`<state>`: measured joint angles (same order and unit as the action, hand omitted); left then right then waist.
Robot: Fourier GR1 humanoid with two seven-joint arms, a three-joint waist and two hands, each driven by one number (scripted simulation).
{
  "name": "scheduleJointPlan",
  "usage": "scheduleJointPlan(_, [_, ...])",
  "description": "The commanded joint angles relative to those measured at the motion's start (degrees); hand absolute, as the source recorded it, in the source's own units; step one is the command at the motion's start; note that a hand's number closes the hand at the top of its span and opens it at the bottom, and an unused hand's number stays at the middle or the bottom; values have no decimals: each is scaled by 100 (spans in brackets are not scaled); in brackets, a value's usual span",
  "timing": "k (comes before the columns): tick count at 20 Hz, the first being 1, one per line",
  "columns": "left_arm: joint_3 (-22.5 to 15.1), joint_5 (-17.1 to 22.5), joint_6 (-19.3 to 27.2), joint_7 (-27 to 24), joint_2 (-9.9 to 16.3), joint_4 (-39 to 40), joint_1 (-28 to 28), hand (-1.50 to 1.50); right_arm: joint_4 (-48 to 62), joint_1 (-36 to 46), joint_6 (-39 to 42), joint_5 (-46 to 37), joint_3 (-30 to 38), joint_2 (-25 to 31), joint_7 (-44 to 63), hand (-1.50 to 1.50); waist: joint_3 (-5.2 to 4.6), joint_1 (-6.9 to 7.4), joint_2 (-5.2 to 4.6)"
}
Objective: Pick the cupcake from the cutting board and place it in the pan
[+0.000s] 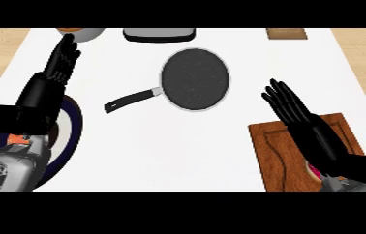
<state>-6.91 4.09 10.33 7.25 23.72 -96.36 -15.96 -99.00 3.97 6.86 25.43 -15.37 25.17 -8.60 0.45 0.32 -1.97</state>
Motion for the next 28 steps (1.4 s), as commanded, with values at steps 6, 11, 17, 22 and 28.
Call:
scheduleJointPlan(6, [608,-273,268,735,463,1463,1033,0,-87,321,2080,1098,398,819,-286,-150,-36,77,141])
scheduleJointPlan(11, [852,97,131,891,487,1572,1226,0,1018,-564,80,809,1870,303,-709,150,-14,-260,139])
scheduleJointPlan(17, [684,-89,1,973,348,1708,1106,0,2384,-911,2346,243,2454,1016,-2999,-150,-34,-47,186])
scheduleJointPlan(22, [727,-227,78,632,233,1948,1130,0,1635,-1163,2372,-203,2880,2051,-2629,-150,-48,-86,201])
scheduleJointPlan(28, [796,-163,24,659,242,1943,1099,0,608,-1242,1692,-1640,2735,2929,-1854,-150,-63,-55,214])
